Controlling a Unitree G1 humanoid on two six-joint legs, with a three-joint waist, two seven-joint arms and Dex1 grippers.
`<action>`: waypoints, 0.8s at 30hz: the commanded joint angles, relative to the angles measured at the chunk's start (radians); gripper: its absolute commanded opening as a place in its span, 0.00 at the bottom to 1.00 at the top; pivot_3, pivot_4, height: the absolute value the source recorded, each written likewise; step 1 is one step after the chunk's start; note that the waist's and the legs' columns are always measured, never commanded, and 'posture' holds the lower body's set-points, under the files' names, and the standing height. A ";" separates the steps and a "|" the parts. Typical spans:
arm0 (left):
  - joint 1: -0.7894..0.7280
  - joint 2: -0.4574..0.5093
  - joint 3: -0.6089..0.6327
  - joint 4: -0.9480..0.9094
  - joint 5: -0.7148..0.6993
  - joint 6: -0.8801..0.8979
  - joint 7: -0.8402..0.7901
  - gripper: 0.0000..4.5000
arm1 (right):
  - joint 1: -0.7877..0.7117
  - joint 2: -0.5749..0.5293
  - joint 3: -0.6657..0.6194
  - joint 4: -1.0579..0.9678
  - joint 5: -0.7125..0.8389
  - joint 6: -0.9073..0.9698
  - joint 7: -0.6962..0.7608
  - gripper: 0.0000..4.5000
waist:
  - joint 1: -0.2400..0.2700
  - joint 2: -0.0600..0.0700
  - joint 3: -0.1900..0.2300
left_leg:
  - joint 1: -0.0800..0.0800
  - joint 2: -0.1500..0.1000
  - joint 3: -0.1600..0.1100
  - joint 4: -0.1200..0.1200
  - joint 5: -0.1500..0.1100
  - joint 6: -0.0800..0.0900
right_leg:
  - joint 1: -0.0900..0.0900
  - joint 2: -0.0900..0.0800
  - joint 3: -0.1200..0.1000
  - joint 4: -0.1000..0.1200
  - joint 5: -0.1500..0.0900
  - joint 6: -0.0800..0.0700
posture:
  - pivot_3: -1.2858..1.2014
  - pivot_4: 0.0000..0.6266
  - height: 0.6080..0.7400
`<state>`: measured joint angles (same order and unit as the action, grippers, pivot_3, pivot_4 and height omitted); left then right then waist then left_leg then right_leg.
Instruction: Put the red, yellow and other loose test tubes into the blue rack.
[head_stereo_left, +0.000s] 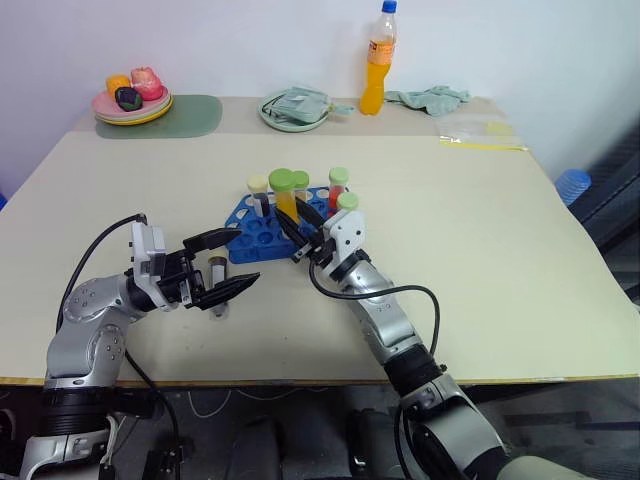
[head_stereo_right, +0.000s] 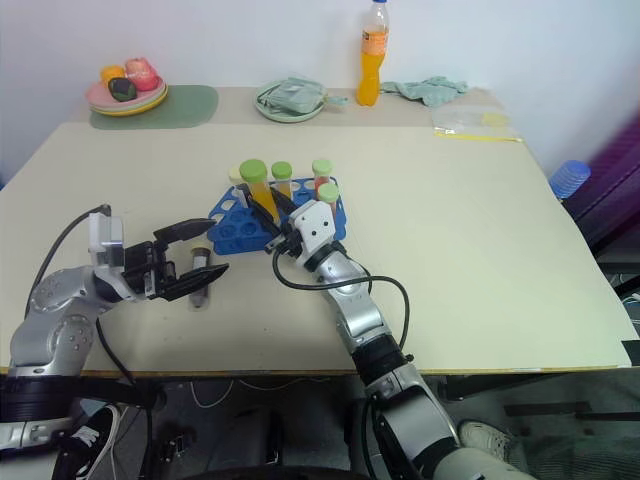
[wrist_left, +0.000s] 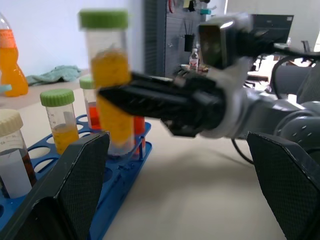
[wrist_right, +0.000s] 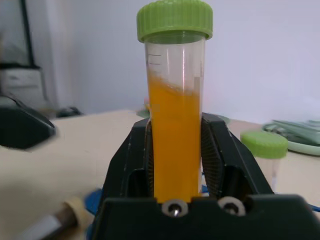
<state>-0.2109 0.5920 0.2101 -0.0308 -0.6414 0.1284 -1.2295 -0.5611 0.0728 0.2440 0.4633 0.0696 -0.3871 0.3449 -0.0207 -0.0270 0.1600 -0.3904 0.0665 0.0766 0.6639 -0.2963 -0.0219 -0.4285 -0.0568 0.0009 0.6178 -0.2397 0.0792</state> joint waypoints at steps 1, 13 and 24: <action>-0.011 0.006 0.003 -0.059 -0.012 0.011 0.017 1.00 | -0.042 0.015 -0.035 0.061 -0.037 -0.060 -0.056 0.18 | 0.000 0.000 0.000 | 0.000 0.000 0.000 0.000 0.000 0.000 | 0.000 0.000 0.000 0.000 0.000 0.000 | 0.52 0.24 1.00; -0.011 0.008 0.010 -0.062 -0.013 0.026 0.017 1.00 | -0.053 0.027 -0.056 0.178 -0.079 -0.114 -0.086 0.18 | -0.004 0.000 0.000 | 0.001 0.000 0.000 0.000 0.000 -0.001 | 0.000 0.000 0.000 0.001 0.000 0.000 | 0.52 0.24 1.00; 0.006 0.008 0.020 -0.046 -0.009 0.009 -0.006 1.00 | -0.104 0.056 -0.060 0.256 -0.094 -0.130 -0.085 0.18 | -0.024 0.000 0.000 | 0.001 0.000 0.000 0.000 0.001 -0.001 | 0.000 0.000 0.000 0.003 0.000 0.000 | 0.52 0.24 1.00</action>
<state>-0.2063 0.5920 0.2118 -0.0603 -0.6424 0.1580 -1.2338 -0.6460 0.1130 0.1873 0.7259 -0.0240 -0.4924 0.2565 -0.0443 -0.0270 0.1598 -0.3895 0.0664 0.0764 0.6639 -0.2958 -0.0229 -0.4285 -0.0573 0.0009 0.6209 -0.2393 0.0797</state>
